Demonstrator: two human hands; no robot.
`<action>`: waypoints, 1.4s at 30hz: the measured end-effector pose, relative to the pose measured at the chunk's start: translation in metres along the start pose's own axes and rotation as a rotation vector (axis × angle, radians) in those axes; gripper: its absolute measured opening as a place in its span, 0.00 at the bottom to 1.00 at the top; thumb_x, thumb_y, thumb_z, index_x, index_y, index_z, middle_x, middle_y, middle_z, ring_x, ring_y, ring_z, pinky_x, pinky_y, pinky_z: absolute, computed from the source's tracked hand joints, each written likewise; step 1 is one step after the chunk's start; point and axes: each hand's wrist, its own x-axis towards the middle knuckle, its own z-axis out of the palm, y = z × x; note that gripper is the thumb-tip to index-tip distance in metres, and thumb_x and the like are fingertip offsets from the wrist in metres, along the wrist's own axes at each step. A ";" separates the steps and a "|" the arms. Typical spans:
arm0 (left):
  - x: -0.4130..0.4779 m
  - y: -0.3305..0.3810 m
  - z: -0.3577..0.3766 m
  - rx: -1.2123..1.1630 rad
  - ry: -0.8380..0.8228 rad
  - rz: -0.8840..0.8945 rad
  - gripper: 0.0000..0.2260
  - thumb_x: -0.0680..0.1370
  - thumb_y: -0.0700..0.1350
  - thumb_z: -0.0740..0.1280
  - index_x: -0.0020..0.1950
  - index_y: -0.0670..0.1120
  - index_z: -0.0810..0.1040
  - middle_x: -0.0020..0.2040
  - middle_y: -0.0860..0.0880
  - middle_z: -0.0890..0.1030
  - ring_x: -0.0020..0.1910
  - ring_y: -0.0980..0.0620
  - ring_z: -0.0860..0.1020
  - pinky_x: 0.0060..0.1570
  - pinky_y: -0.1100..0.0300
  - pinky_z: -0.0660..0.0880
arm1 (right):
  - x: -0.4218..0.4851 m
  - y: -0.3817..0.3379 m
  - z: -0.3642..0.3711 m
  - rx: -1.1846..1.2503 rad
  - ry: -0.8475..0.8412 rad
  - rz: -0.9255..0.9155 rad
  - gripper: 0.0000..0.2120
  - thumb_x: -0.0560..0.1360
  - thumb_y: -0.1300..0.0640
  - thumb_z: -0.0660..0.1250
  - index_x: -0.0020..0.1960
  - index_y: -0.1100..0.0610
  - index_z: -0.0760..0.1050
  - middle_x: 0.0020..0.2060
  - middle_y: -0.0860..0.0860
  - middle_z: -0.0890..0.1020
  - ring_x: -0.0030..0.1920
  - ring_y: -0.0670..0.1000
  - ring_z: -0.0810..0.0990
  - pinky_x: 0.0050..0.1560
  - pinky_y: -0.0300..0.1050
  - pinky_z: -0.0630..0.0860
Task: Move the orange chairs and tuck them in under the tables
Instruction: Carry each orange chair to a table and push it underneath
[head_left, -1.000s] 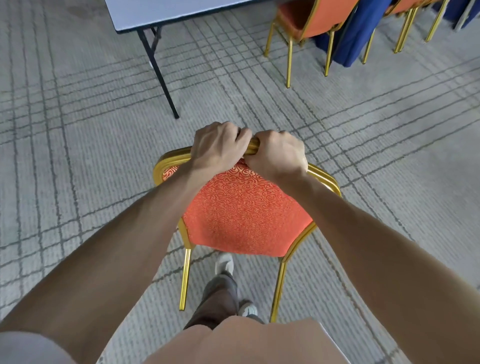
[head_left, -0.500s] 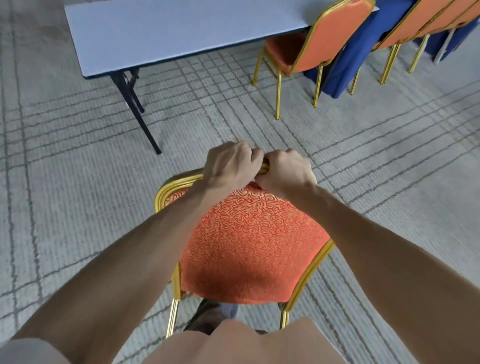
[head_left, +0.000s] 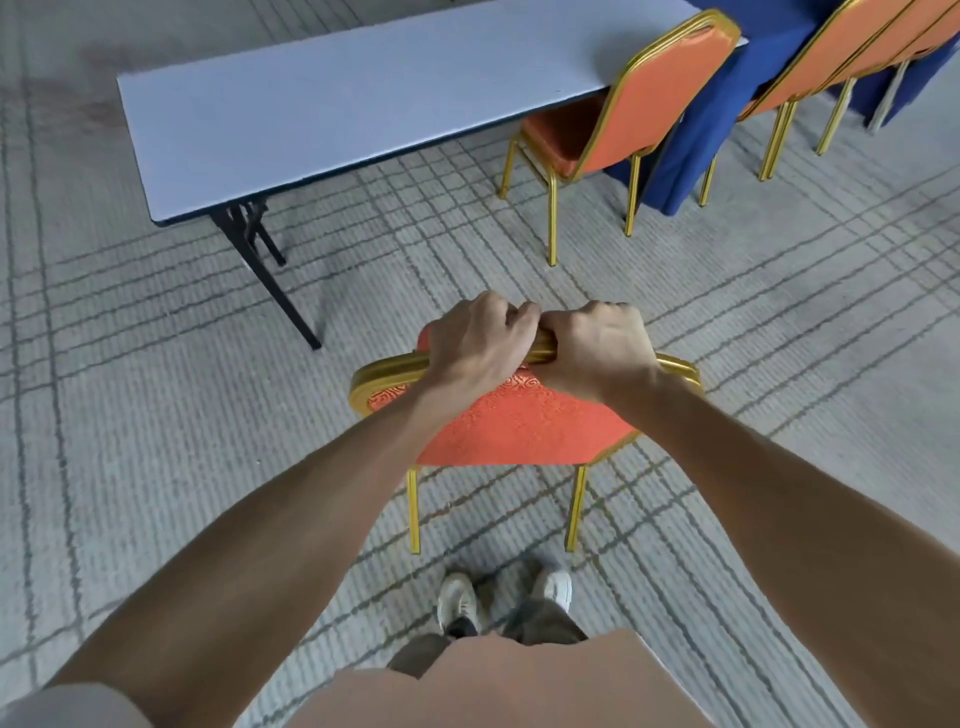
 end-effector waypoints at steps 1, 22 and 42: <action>0.004 0.002 0.008 -0.024 -0.023 -0.013 0.18 0.79 0.57 0.58 0.40 0.45 0.76 0.40 0.48 0.77 0.43 0.44 0.77 0.45 0.54 0.67 | 0.001 0.008 0.003 -0.004 -0.015 0.000 0.15 0.75 0.42 0.62 0.54 0.49 0.78 0.40 0.51 0.83 0.44 0.58 0.82 0.44 0.47 0.70; 0.240 0.055 0.054 0.329 0.056 0.306 0.25 0.78 0.60 0.47 0.42 0.48 0.78 0.30 0.51 0.74 0.27 0.54 0.71 0.28 0.60 0.61 | 0.220 0.163 0.033 0.245 -0.031 -0.128 0.08 0.74 0.46 0.62 0.45 0.49 0.77 0.34 0.45 0.79 0.37 0.53 0.79 0.38 0.45 0.74; 0.577 0.094 0.013 0.508 0.135 0.265 0.35 0.73 0.56 0.34 0.46 0.46 0.80 0.30 0.51 0.65 0.27 0.56 0.60 0.26 0.58 0.53 | 0.552 0.251 0.008 0.125 -0.051 -0.123 0.10 0.72 0.42 0.66 0.41 0.49 0.75 0.32 0.46 0.74 0.38 0.51 0.72 0.39 0.44 0.68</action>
